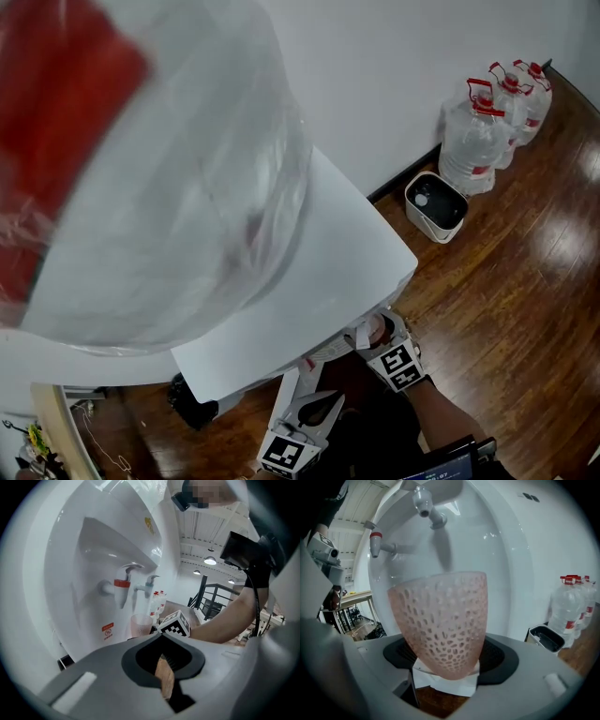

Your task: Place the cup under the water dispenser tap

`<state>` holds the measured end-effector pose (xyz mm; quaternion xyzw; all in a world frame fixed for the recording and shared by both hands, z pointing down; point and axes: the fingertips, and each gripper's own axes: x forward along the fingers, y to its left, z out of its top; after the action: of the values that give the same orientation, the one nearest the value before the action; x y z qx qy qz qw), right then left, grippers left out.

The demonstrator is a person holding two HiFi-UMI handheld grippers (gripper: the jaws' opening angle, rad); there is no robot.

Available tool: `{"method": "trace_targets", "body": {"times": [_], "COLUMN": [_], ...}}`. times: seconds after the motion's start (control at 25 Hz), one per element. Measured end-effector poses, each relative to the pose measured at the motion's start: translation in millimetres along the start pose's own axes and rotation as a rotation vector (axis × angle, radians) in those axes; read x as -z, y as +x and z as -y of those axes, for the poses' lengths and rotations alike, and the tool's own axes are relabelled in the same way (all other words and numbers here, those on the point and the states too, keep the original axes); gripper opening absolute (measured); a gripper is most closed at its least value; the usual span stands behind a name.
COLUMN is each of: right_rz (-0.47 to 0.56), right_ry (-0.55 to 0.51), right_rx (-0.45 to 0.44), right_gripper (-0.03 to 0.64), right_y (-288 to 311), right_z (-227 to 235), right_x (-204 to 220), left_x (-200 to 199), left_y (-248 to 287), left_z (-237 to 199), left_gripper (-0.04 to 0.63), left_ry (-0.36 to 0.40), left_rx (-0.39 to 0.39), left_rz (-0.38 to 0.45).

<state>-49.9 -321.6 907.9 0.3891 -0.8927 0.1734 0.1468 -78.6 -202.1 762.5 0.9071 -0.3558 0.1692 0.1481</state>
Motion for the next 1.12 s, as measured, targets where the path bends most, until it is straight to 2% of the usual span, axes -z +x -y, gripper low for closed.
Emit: {"method": "trace_targets", "body": {"times": [0.12, 0.2, 0.24, 0.44, 0.56, 0.72, 0.88, 0.96, 1.04, 1.12], "right_rz": [0.003, -0.017, -0.03, -0.106, -0.146, -0.12, -0.057, -0.014, 0.022, 0.061], "right_ry": [0.005, 0.018, 0.031, 0.097, 0.108, 0.107, 0.127, 0.164, 0.151, 0.095], "right_rx": [-0.003, -0.01, -0.012, -0.003, -0.001, -0.028, -0.081, -0.125, -0.174, -0.206], "right_gripper": [0.356, 0.498, 0.509, 0.514, 0.508, 0.441, 0.277, 0.151, 0.139, 0.115], "right_y": [2.3, 3.8, 1.7, -36.9, -76.9, -148.1, -223.6, -254.6, -281.1, -303.5], "right_z": [1.2, -0.1, -0.8, -6.5, -25.9, -63.3, -104.7, -123.6, -140.9, -158.3], "right_x": [-1.1, -0.4, 0.5, 3.8, -20.9, -99.7, -195.9, -249.0, -300.2, -349.2], "left_x": [6.6, 6.3, 6.5, -11.5, -44.2, -107.6, -177.3, -217.8, -256.2, -287.2], "left_y": [-3.0, -6.9, -9.6, -25.6, -48.6, -86.3, -130.3, -153.8, -178.0, -205.2], "left_z": [-4.4, -5.9, -5.2, 6.3, 13.1, 34.1, 59.0, 66.0, 73.5, 76.5], "left_gripper": [0.001, 0.001, 0.001, 0.0, 0.001, 0.0, 0.0, 0.002, 0.002, 0.002], "left_ry": [-0.023, -0.039, -0.05, -0.079, -0.092, -0.111, -0.122, -0.123, -0.119, -0.108], "left_rx": [-0.019, -0.039, -0.047, -0.045, -0.07, -0.09, -0.091, -0.109, -0.146, -0.188], "left_rz": [-0.027, -0.036, -0.049, -0.081, -0.07, -0.021, 0.019, 0.063, 0.113, 0.164]}}
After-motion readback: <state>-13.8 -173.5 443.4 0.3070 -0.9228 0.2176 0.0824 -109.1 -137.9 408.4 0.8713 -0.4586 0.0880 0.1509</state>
